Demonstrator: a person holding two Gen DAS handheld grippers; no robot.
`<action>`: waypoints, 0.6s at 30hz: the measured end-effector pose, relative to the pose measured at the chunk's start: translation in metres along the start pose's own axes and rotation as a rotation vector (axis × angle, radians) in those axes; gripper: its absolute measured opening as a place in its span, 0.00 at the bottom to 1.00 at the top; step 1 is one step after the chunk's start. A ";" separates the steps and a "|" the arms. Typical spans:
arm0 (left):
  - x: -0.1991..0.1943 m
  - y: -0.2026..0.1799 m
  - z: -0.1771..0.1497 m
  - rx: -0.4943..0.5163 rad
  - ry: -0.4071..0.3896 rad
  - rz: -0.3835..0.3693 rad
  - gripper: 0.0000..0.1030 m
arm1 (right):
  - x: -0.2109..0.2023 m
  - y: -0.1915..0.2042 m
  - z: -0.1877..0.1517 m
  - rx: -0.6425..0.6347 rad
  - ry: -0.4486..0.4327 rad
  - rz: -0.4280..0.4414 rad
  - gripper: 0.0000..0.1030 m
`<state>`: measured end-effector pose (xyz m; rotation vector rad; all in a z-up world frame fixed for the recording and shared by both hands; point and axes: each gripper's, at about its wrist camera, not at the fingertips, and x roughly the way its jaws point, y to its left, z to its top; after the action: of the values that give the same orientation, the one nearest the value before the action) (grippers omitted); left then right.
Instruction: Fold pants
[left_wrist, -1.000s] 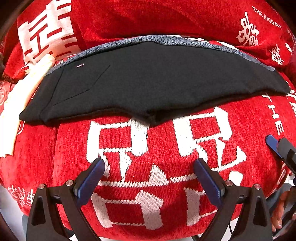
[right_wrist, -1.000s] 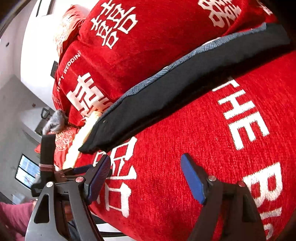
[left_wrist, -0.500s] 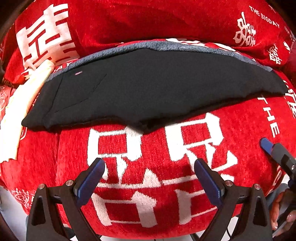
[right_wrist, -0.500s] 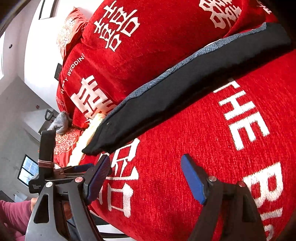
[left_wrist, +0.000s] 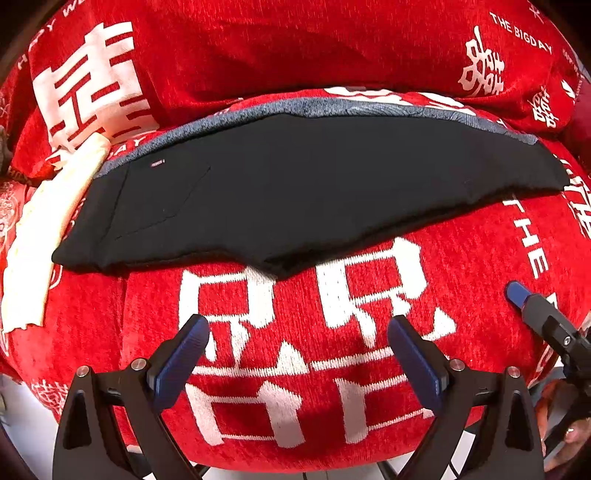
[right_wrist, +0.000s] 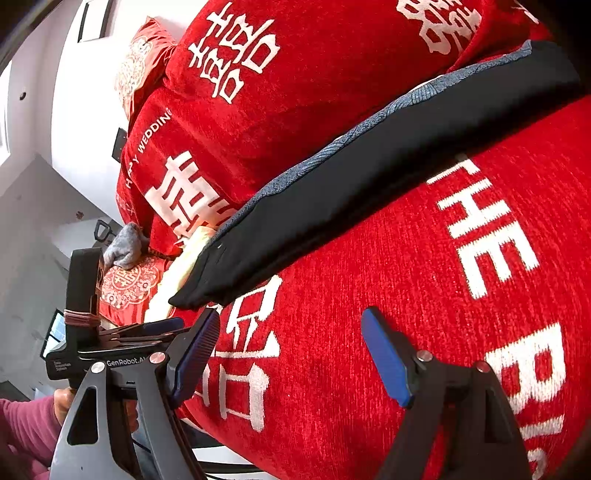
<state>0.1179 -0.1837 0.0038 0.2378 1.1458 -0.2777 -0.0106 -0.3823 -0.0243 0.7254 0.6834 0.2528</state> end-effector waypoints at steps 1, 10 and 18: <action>-0.001 0.000 0.001 0.002 -0.001 0.003 0.95 | 0.000 0.000 0.000 0.001 -0.001 0.001 0.79; 0.000 -0.002 -0.001 -0.006 0.016 0.019 0.95 | -0.001 0.002 -0.003 -0.018 -0.021 0.002 0.79; -0.005 -0.001 0.008 -0.018 0.010 0.002 0.95 | -0.006 0.003 -0.003 0.025 -0.030 0.016 0.82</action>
<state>0.1224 -0.1870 0.0111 0.2253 1.1577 -0.2644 -0.0168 -0.3814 -0.0206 0.7575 0.6537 0.2479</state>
